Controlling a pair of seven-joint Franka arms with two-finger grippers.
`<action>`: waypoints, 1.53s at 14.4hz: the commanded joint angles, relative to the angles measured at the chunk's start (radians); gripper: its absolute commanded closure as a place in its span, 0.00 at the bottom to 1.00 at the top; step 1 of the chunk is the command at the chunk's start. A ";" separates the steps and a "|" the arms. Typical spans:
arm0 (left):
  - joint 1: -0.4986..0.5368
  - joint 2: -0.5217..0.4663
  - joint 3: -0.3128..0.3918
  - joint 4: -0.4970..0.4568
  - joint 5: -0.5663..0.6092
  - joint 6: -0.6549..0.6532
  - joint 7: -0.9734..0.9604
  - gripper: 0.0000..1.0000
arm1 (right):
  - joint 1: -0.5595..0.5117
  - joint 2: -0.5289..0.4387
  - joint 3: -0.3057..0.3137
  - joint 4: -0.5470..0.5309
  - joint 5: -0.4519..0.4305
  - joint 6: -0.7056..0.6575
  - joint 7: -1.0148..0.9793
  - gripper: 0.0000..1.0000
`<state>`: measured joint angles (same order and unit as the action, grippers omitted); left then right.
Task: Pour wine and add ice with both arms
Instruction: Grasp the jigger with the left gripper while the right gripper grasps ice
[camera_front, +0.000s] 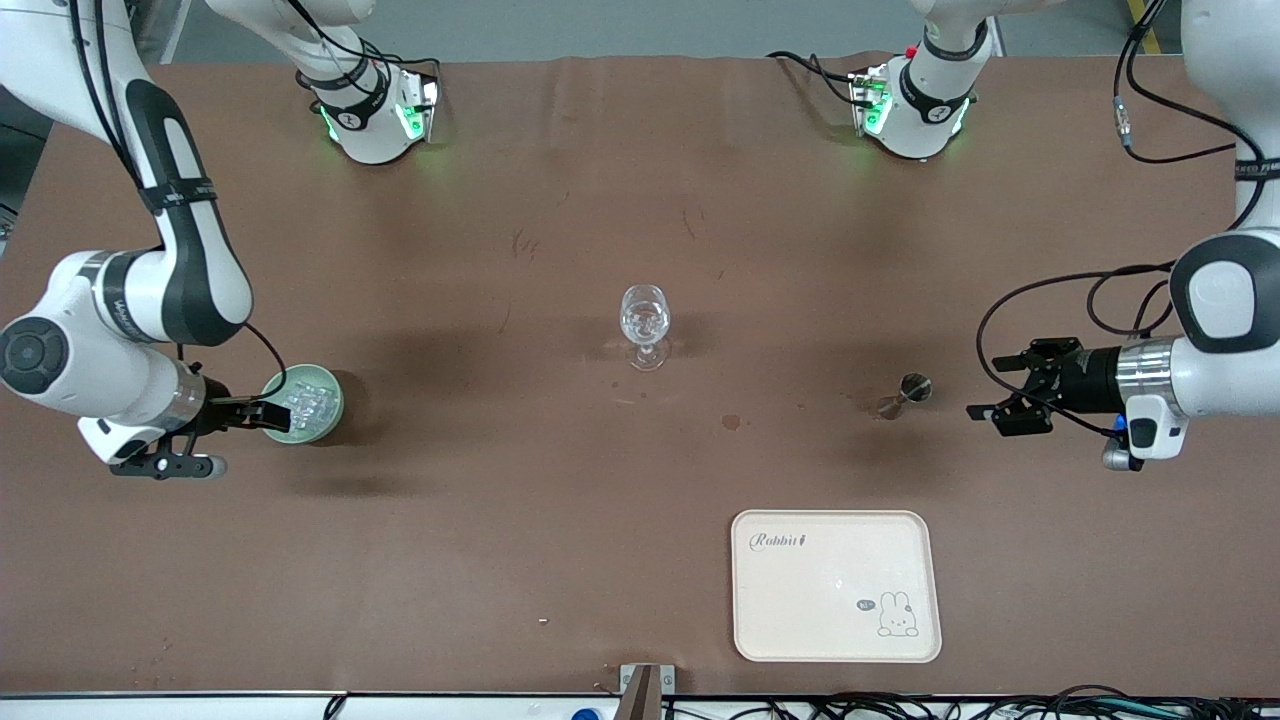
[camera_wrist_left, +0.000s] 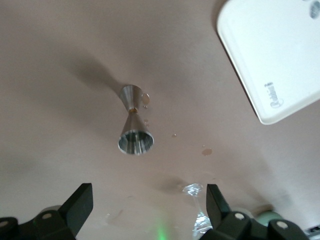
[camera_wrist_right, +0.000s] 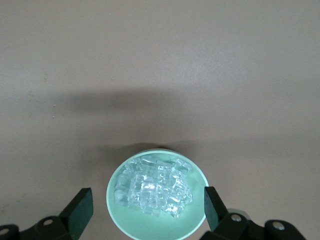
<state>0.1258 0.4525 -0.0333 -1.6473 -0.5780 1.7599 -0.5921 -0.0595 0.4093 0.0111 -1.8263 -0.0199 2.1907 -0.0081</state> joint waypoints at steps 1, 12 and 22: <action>0.020 0.054 -0.005 0.007 -0.089 0.004 -0.012 0.00 | -0.005 -0.029 0.004 -0.096 -0.006 0.079 0.005 0.02; 0.140 0.253 -0.011 -0.059 -0.425 -0.117 -0.021 0.00 | -0.006 -0.015 0.004 -0.192 -0.008 0.187 0.005 0.08; 0.181 0.359 -0.013 -0.046 -0.476 -0.203 -0.012 0.06 | -0.003 -0.009 0.006 -0.245 -0.008 0.230 0.008 0.22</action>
<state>0.3039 0.7954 -0.0438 -1.7091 -1.0210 1.5803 -0.6001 -0.0597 0.4093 0.0110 -2.0503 -0.0204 2.4064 -0.0081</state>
